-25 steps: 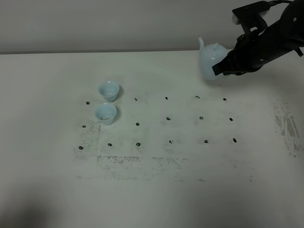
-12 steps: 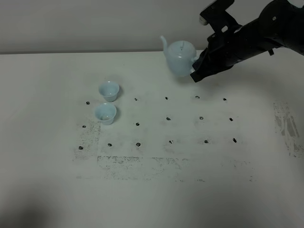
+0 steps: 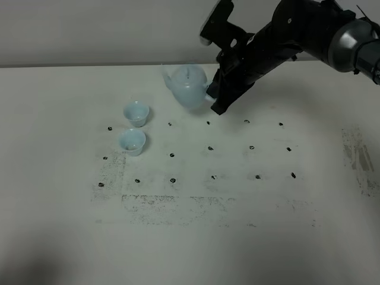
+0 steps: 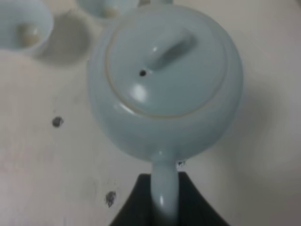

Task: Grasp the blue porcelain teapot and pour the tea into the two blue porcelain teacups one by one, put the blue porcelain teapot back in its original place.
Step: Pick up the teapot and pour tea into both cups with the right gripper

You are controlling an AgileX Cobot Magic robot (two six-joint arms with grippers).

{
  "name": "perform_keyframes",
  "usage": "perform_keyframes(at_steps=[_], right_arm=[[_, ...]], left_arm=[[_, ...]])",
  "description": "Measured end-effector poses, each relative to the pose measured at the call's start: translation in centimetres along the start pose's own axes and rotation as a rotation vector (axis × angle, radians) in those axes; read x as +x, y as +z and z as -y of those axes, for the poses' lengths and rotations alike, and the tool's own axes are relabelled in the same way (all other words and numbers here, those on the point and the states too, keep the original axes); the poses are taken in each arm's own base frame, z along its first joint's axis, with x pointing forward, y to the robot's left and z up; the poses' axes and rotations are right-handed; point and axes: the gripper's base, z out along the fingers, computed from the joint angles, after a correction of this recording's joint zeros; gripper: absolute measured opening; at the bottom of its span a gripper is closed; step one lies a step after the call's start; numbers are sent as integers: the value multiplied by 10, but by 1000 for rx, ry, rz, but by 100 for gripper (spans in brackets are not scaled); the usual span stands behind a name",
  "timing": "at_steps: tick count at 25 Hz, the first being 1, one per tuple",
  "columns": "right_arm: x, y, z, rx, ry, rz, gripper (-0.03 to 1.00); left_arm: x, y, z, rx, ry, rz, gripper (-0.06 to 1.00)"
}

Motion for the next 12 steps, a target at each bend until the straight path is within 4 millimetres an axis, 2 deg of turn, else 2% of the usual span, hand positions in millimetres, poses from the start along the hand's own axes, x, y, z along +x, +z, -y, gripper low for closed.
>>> perform_keyframes(at_steps=[12], right_arm=[[-9,14,-4,44,-159,30,5]], left_arm=[[0,0,0,0,0,0,72]])
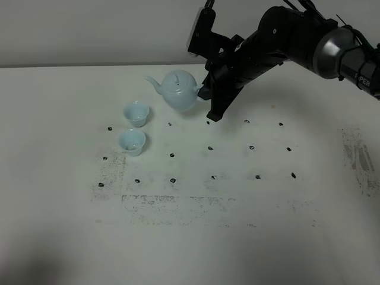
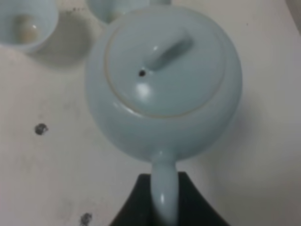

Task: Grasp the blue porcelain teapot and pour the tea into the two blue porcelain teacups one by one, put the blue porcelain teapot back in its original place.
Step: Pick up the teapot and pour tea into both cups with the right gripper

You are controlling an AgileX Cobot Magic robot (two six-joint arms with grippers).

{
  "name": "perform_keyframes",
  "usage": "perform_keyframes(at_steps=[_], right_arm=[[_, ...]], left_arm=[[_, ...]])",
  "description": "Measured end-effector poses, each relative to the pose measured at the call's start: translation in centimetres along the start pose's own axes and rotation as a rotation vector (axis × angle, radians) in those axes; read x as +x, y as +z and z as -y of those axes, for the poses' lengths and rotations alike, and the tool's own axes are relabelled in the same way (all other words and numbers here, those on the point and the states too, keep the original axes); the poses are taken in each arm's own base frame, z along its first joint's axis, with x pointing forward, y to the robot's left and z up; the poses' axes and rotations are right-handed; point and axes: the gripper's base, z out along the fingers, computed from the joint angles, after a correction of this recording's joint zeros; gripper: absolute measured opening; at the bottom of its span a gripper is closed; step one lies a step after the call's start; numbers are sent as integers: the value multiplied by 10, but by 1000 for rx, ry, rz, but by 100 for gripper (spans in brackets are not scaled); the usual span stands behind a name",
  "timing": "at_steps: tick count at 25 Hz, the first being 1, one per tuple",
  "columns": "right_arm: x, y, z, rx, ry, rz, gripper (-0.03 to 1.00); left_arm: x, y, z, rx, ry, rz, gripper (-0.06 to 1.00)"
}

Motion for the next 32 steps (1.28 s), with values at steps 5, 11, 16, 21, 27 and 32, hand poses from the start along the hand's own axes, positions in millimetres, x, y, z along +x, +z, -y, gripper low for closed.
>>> perform_keyframes(at_steps=[5,11,16,21,27,32], right_arm=[[-7,3,0,59,-73,13,5],[-14,21,-1,45,-122,-1,5],[-27,21,3,61,-175,-3,5],[-25,20,4,62,-258,-51,5],[-20,20,5,54,-358,-98,5],[-18,28,3,50,-378,-102,5]], left_arm=[[0,0,0,0,0,0,72],[0,0,0,0,0,0,72],[0,0,0,0,0,0,72],[0,0,0,0,0,0,72],[0,0,0,0,0,0,72],[0,0,0,0,0,0,72]])
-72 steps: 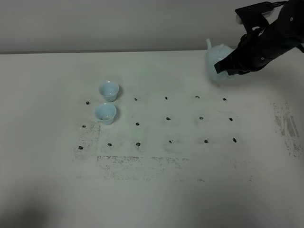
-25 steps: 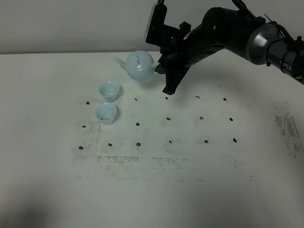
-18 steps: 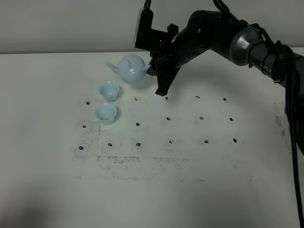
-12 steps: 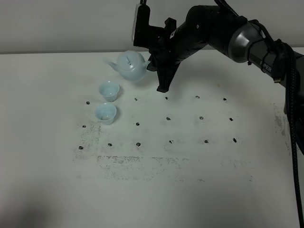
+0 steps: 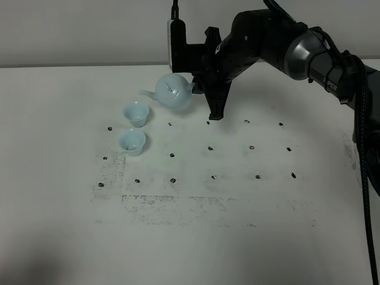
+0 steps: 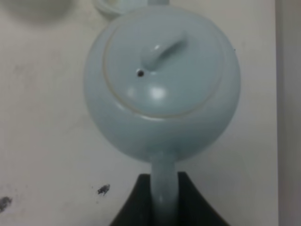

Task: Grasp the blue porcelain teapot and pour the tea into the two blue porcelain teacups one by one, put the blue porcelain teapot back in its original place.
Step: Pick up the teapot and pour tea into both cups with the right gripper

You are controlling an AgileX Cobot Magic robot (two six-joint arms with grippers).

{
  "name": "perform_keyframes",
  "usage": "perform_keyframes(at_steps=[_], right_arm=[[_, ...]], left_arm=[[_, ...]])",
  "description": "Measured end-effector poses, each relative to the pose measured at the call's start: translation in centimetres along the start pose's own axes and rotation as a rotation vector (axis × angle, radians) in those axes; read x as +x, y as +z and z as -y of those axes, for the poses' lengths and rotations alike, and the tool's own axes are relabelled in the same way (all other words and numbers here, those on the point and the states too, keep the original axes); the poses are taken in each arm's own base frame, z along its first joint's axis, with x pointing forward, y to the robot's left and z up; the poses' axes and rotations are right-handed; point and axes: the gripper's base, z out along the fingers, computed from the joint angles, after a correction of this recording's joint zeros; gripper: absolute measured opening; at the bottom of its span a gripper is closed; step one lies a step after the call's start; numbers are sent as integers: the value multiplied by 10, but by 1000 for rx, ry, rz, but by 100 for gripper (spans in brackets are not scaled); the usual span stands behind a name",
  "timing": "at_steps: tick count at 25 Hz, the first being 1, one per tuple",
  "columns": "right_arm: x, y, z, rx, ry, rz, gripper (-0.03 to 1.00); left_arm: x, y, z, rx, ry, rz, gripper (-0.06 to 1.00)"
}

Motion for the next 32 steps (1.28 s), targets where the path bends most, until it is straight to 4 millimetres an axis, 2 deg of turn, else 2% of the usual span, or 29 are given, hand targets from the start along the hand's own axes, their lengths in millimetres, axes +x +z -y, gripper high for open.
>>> perform_keyframes(at_steps=[6,32], right_arm=[[-10,17,-6,20,-28,13,5],[-5,16,3,102,-187,-64,5]], left_arm=[[0,0,0,0,0,0,72],[0,0,0,0,1,0,72]])
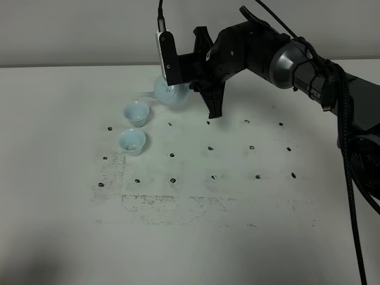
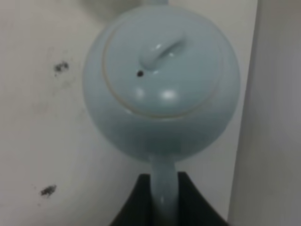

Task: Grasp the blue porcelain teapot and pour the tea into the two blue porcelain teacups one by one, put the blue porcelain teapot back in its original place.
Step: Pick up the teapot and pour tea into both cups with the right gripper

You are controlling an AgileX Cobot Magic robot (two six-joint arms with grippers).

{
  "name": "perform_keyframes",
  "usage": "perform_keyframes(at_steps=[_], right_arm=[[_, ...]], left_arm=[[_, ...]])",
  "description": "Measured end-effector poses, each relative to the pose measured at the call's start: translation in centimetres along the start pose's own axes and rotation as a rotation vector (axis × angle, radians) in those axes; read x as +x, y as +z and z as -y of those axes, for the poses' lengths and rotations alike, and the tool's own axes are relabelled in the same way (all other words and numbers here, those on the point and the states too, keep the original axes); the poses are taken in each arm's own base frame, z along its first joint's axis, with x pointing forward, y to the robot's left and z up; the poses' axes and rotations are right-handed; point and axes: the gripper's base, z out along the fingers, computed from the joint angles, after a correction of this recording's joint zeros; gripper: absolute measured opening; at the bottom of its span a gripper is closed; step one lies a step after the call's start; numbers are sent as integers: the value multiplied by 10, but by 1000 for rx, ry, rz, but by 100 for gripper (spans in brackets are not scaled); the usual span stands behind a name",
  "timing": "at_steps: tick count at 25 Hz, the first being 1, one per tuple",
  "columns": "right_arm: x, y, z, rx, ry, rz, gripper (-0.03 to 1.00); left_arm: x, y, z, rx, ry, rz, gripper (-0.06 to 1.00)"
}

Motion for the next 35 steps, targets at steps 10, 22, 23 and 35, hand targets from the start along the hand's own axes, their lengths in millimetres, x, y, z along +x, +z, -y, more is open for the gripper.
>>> perform_keyframes(at_steps=[10,22,23,35], right_arm=[[-10,0,-2,10,-101,-15,5],[-10,0,2,55,-142,-32,5],[-10,0,2,56,-144,-33,5],[-17,0,0,59,-193,-47,5]], left_arm=[[0,0,0,0,0,0,72],[0,0,0,0,0,0,72],[0,0,0,0,-1,0,72],[0,0,0,0,-1,0,72]])
